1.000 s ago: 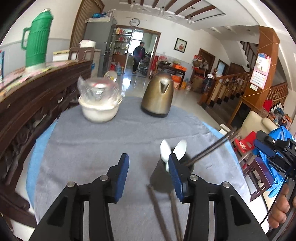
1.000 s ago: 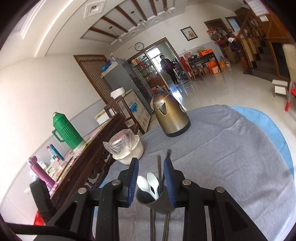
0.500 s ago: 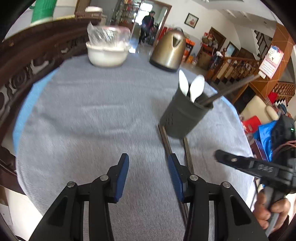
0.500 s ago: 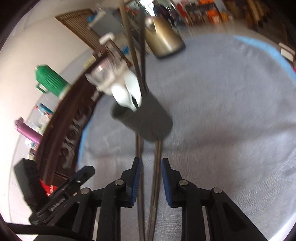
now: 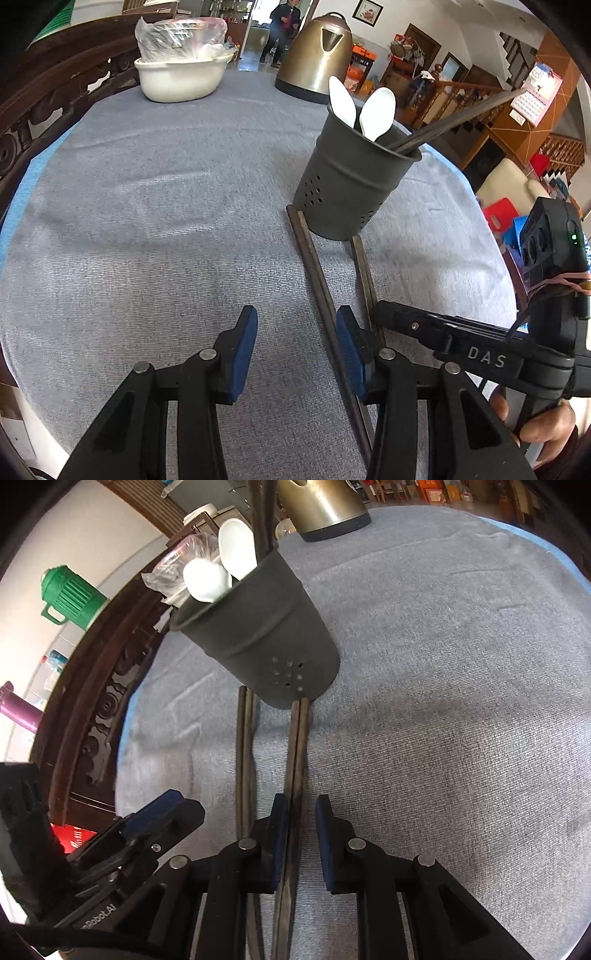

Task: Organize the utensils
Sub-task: 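Move both tools back toward the remaining chopsticks beside the cup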

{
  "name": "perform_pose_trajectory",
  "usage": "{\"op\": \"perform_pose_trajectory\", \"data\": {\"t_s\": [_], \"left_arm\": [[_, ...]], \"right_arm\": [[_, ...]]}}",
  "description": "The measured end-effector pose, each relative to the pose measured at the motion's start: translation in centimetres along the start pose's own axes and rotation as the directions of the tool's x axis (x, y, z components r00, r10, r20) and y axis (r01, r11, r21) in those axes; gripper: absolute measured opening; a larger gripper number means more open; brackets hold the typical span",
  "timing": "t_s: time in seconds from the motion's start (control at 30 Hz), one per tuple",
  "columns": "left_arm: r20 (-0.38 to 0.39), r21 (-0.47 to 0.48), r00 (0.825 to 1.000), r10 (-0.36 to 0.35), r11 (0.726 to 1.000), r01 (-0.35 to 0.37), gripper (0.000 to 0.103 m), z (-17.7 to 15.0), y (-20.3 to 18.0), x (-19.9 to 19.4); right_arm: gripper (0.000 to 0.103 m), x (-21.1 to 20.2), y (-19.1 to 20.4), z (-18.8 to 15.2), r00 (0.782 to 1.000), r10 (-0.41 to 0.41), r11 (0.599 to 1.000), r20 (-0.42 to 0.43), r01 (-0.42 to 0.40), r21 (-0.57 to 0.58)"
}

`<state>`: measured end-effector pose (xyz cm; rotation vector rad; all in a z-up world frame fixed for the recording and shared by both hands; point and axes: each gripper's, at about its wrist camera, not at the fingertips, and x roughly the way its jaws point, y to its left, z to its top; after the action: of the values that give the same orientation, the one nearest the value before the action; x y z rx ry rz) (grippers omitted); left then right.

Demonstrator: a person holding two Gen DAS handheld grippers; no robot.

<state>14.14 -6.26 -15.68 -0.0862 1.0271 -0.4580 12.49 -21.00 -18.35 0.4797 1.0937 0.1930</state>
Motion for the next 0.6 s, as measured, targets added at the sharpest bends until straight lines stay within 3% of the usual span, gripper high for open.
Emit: {"op": "perform_pose_trajectory", "data": {"t_s": [0.6], "left_arm": [[-0.059,0.023,0.997,0.046,0.999,-0.045,0.045,-0.2,-1.6,2.7]], "right_arm": [[0.014,-0.2,-0.8,0.0,1.000,0.011,1.000,0.010,-0.011,0.010]]}}
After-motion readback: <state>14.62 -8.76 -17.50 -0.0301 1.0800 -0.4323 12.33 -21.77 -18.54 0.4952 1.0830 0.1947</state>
